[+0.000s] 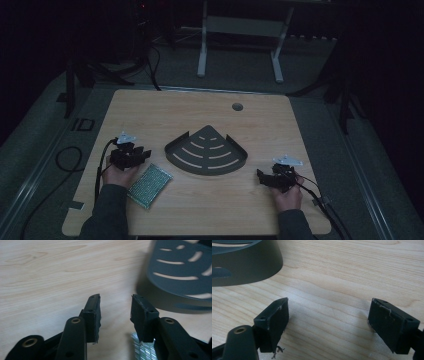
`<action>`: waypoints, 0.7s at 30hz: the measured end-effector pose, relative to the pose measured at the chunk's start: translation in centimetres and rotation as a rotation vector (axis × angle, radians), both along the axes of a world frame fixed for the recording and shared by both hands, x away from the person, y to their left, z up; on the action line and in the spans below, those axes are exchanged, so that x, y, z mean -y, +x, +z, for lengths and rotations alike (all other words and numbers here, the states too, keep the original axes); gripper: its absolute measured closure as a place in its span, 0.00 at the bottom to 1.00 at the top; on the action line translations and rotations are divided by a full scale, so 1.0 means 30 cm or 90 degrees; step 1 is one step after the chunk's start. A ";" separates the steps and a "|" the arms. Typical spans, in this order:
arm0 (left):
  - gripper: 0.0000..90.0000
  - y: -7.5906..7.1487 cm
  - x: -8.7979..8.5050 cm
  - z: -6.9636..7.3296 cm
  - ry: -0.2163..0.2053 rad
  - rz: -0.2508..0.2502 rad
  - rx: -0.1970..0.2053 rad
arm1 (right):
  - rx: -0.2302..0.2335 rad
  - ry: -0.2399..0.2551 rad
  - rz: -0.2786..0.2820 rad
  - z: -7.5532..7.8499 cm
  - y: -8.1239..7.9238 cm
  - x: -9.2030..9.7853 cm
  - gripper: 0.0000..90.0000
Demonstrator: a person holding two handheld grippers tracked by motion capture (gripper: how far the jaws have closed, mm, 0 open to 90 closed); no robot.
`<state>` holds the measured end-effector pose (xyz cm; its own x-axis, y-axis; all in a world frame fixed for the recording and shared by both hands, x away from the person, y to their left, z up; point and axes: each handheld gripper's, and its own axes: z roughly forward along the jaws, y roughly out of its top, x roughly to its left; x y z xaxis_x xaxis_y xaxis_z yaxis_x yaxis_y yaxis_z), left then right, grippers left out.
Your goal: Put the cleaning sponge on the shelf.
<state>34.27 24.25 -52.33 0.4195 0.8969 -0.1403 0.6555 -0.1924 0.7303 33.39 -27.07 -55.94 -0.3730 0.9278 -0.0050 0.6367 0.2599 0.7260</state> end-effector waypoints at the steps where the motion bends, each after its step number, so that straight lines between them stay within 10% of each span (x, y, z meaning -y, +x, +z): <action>1: 0.67 -0.017 0.003 0.005 0.000 -0.004 -0.002 | 0.000 0.000 0.001 0.000 0.000 0.000 0.18; 21: 0.87 -0.185 0.066 0.027 0.027 -0.115 -0.018 | 0.000 -0.001 0.006 0.000 0.002 0.002 0.18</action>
<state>28.73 22.29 -51.51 0.5704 0.8128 -0.1186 0.6282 -0.3386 0.7005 33.45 -27.14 -55.94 -0.3823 0.9240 -0.0056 0.6346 0.2670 0.7252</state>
